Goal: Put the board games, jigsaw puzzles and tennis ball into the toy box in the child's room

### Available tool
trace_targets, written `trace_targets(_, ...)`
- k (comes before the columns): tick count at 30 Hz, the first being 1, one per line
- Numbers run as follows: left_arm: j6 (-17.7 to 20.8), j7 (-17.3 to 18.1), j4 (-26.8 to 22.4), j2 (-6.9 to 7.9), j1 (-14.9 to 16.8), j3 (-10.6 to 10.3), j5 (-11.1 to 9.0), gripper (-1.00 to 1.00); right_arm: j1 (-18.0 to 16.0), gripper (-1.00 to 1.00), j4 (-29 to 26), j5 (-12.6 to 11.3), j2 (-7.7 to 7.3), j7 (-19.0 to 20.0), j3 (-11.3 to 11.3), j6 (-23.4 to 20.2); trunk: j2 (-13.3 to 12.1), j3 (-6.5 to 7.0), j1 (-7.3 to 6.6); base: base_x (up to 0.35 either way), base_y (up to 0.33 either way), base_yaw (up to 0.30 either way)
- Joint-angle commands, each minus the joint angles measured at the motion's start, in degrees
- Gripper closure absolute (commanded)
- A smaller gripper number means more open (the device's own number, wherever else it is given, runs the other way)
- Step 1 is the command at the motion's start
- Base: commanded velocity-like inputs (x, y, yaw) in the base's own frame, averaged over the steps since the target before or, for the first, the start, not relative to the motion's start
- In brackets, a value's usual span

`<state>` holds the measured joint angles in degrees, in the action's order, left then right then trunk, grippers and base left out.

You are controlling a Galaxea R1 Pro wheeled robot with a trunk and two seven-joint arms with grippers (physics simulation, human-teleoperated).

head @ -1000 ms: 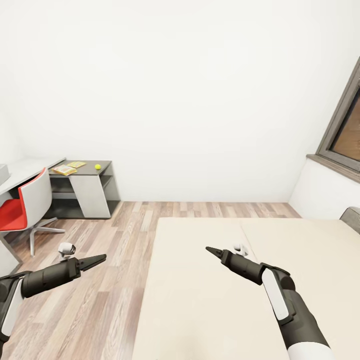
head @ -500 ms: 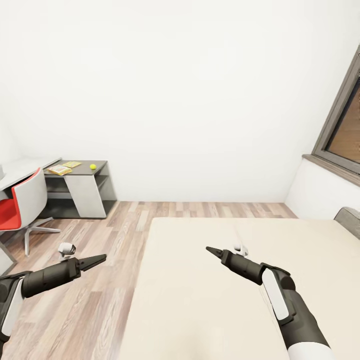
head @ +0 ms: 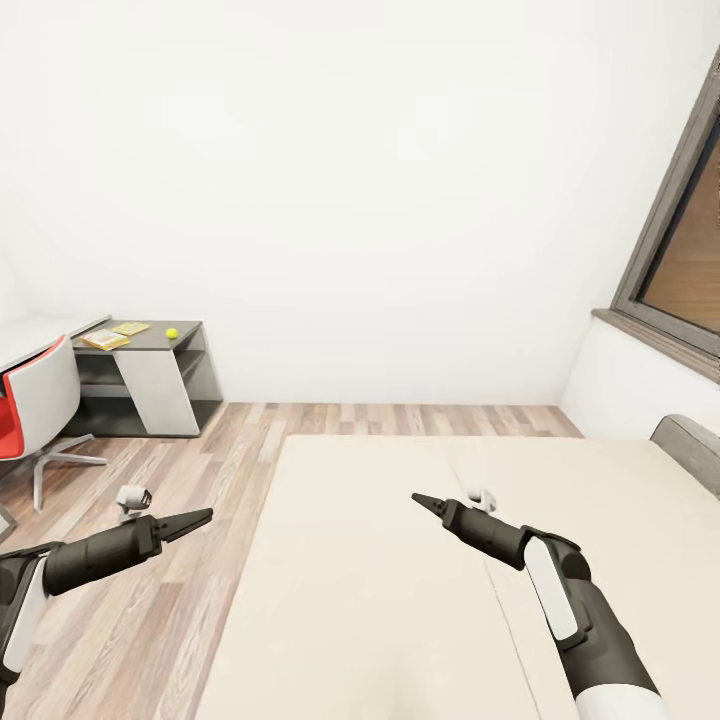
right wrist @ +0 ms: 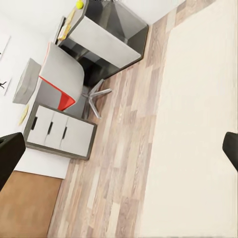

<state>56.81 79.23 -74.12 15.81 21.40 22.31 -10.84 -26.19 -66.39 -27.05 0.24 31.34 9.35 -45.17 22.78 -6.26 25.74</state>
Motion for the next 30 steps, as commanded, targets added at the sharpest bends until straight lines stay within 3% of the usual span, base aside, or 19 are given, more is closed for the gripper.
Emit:
trace_targets(1,0.6,0.1,0.0,0.01,0.0,0.0,-0.1,-1.0,-0.1,-1.0,0.0,-0.1,0.03,0.1,0.1,-0.4,0.1,-0.13,0.04,0.0,-0.282,0.0)
trace_targets(21,0.6,0.1,-0.2,0.01,0.0,0.0,-0.1,-1.0,-0.1,-1.0,0.0,-0.1,0.03,0.2,0.1,-0.4,0.1,-0.13,0.04,0.0,-0.281,0.0)
trace_targets(30,0.6,0.1,-0.2,0.01,0.1,0.0,-0.1,-1.0,0.0,-1.0,0.0,-0.1,0.03,0.2,0.1,-0.4,0.1,-0.13,0.04,0.0,-0.054,0.0)
